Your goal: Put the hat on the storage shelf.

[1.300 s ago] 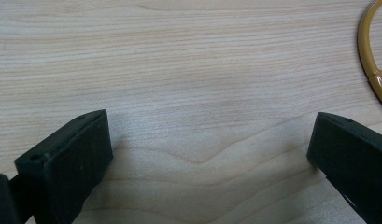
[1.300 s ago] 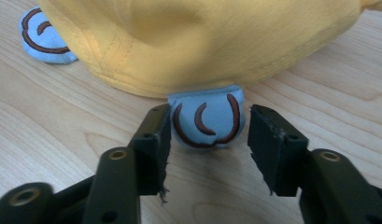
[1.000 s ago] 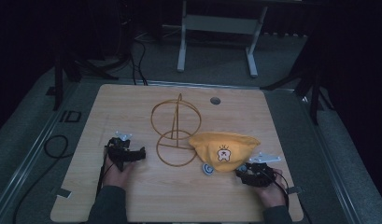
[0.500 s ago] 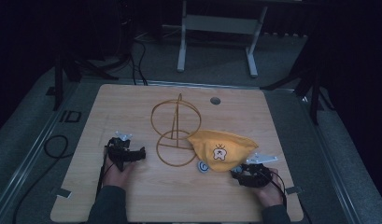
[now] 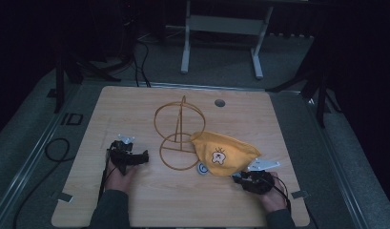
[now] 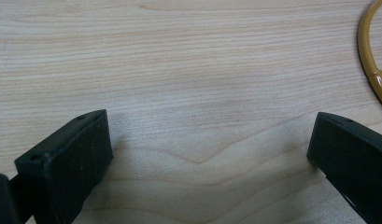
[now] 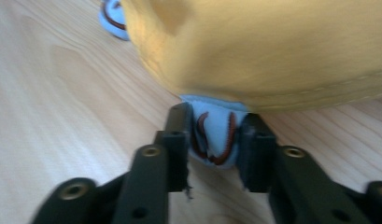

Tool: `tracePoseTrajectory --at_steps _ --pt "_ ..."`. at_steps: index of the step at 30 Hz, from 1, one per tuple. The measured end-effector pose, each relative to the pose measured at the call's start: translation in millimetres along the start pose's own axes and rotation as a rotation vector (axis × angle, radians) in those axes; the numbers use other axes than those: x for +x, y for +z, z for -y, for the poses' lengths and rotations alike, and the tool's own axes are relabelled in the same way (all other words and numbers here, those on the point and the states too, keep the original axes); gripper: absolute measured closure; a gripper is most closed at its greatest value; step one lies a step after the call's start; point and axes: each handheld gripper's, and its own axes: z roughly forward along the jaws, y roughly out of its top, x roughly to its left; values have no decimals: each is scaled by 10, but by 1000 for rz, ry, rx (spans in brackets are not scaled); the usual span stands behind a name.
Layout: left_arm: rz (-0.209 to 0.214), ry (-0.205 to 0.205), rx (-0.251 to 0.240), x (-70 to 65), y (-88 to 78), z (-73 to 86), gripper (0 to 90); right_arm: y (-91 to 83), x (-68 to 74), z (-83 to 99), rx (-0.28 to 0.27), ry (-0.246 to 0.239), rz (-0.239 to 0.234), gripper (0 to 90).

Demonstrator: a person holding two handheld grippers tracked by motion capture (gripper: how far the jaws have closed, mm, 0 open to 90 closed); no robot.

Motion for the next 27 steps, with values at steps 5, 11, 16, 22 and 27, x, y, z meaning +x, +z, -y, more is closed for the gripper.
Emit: tracePoseTrajectory --at_steps 5,11,16,22,27 --pt "0 0 0 0 0 0 0 -79 30 -19 -60 -7 -38 818" --pt "0 0 1 1 -1 0 0 -148 79 -77 -94 -19 -65 824" --pt "0 0 0 0 0 0 0 -224 133 -178 -124 -36 -80 824" --pt "0 0 0 0 0 0 0 -284 185 -279 -148 -63 -88 824" --pt "0 0 0 0 0 0 0 -316 193 -332 -159 -68 -87 824"
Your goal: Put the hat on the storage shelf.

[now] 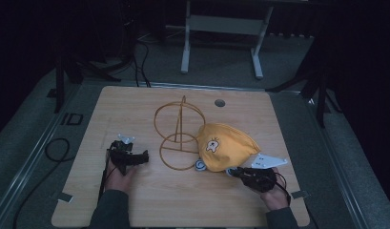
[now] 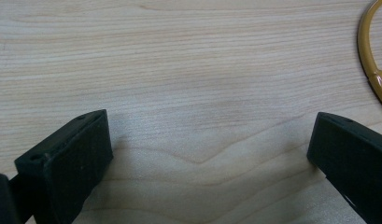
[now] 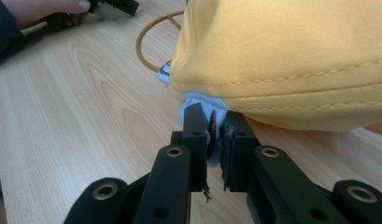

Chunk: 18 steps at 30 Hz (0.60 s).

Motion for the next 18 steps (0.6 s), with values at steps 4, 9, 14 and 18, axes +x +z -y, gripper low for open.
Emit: tracePoseTrajectory --at_steps 4,9,14,18 --pt "0 0 0 0 0 0 0 -29 4 -57 -5 -11 4 824" --pt "0 0 1 0 -1 0 0 -68 -1 -134 -17 -25 1 824" --pt "0 0 1 0 -1 -1 0 -94 -9 -211 -13 -47 5 824" --pt "0 0 0 0 -1 0 0 -124 -14 -303 -14 -67 12 824"
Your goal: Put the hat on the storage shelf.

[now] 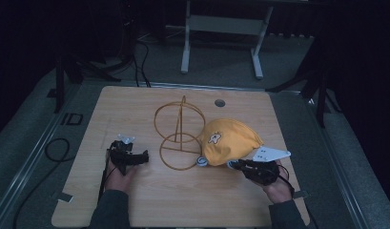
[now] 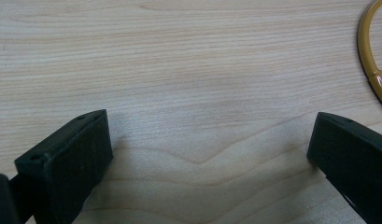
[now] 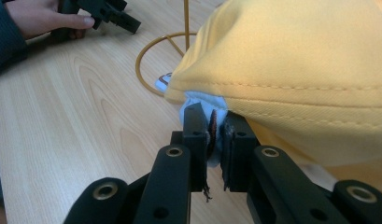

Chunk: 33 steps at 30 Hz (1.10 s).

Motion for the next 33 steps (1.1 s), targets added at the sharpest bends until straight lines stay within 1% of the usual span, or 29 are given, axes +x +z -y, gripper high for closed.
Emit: tracePoseTrajectory --at_steps 12,13,18,20,31,33 --pt "0 0 1 0 -1 0 0 -84 -26 -195 -21 -39 18 824" --pt "0 0 1 0 -1 0 0 -103 -28 -235 -28 -47 22 824" --pt "0 1 1 1 -1 0 0 -133 -34 -293 -37 -58 28 824" --pt "0 0 1 0 -1 0 0 -162 -32 -355 -44 -69 31 825" --pt "0 -2 -2 -2 1 1 0 -252 -2 -533 -91 -97 28 825" --pt "0 -1 -1 -1 1 1 0 -271 -6 -553 -103 -93 21 825"
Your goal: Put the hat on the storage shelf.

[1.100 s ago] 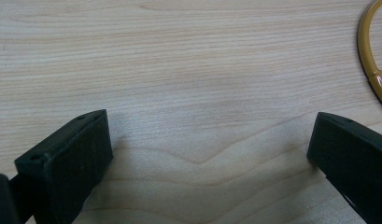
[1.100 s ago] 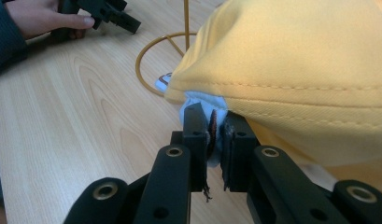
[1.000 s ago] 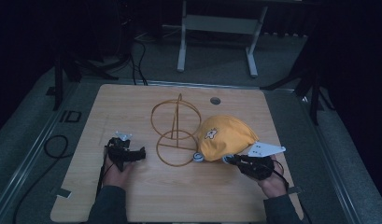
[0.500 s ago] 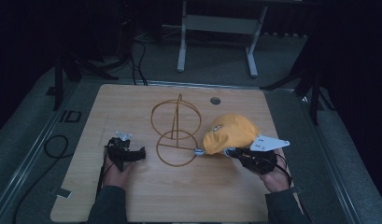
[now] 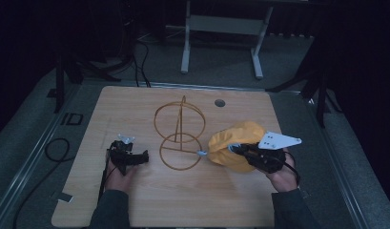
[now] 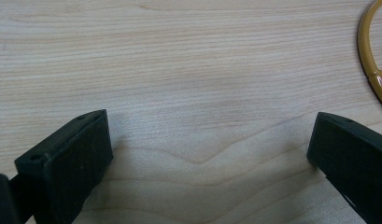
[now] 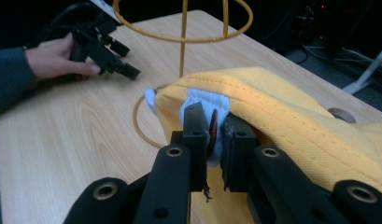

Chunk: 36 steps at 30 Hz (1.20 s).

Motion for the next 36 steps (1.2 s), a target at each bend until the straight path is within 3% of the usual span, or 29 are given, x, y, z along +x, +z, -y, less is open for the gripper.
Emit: tracePoseTrajectory --at_steps 5,9,14,23,24,26,36 --pt "1 -1 1 -1 -1 0 0 -45 -4 -20 -36 15 -26 824" --pt "0 0 0 0 0 0 0 -23 -18 19 -25 25 -25 823" --pt "0 -1 -1 -1 1 0 0 -3 -93 126 -18 76 -11 819" --pt "-1 -1 -2 -1 2 1 0 -61 -258 317 7 163 86 794" --pt "0 -1 -2 -1 2 1 0 -91 -312 371 -2 202 106 793" --pt "-1 0 -2 0 2 1 0 -120 -368 418 -7 235 124 791" --pt "0 0 -1 -1 1 0 0 -199 -495 592 32 313 206 758"
